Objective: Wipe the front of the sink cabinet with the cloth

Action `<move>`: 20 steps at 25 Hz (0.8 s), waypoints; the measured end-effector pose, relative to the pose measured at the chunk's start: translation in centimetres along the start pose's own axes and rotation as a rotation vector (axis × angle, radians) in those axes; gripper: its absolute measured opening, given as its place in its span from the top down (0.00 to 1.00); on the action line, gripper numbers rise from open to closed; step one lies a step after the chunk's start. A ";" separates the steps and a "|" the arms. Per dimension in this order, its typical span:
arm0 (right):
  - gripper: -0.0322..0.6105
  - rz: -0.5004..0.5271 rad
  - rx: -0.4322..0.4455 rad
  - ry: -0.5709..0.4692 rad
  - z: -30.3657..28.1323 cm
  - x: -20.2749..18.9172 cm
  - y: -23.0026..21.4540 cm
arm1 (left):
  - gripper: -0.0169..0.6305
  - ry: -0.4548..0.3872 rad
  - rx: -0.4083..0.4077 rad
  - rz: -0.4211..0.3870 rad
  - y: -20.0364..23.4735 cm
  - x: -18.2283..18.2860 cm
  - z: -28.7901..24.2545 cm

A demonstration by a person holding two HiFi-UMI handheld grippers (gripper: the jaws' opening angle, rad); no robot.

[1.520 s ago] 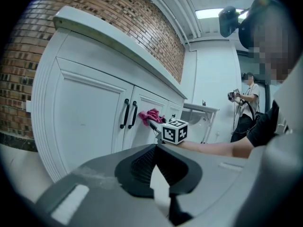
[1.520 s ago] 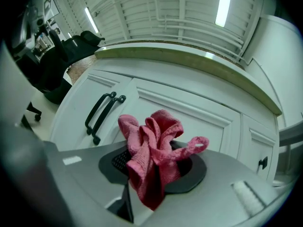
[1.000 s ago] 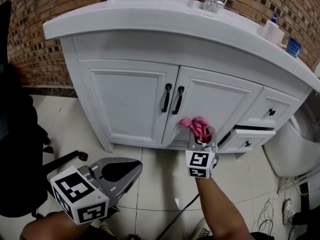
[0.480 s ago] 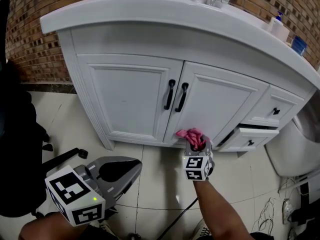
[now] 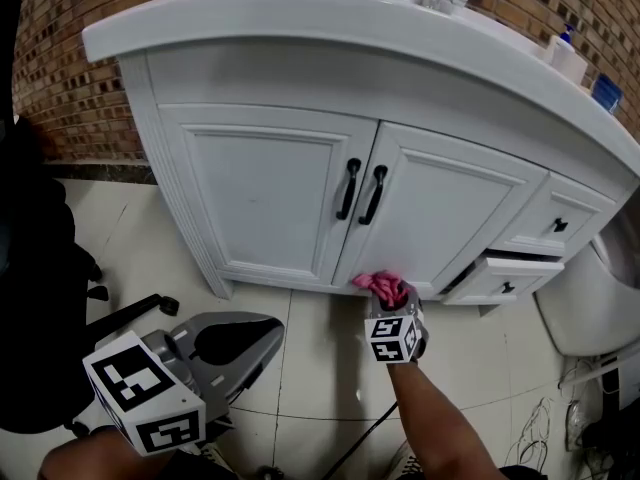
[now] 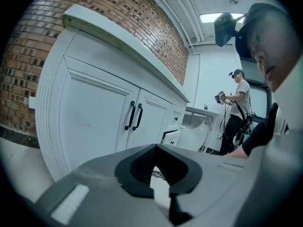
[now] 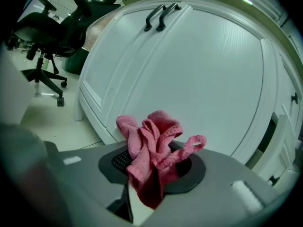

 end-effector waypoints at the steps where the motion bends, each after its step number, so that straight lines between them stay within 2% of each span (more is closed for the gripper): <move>1: 0.71 0.000 0.002 0.008 -0.1 -0.2 0.1 | 0.97 -0.002 0.003 0.002 0.1 0.0 0.1; 13: 0.72 -0.014 0.006 0.037 -0.6 -0.5 0.3 | 0.97 -0.003 0.022 0.000 0.4 0.0 0.8; 17: 0.72 -0.052 0.036 0.065 -0.6 -0.4 0.0 | 0.97 -0.007 0.032 -0.005 0.3 0.0 0.8; 20: 0.72 -0.125 0.105 0.109 -0.3 -0.6 0.2 | 0.97 -0.005 0.038 -0.012 0.1 0.0 0.9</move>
Point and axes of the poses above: the fingertips, and each gripper's own axes: z backward along the fingers, y to its left, x out of its top, the point moved 7 cm from there along z, backward along the fingers, and after that the axes turned 10 degrees about x, right-handed, at the moved point
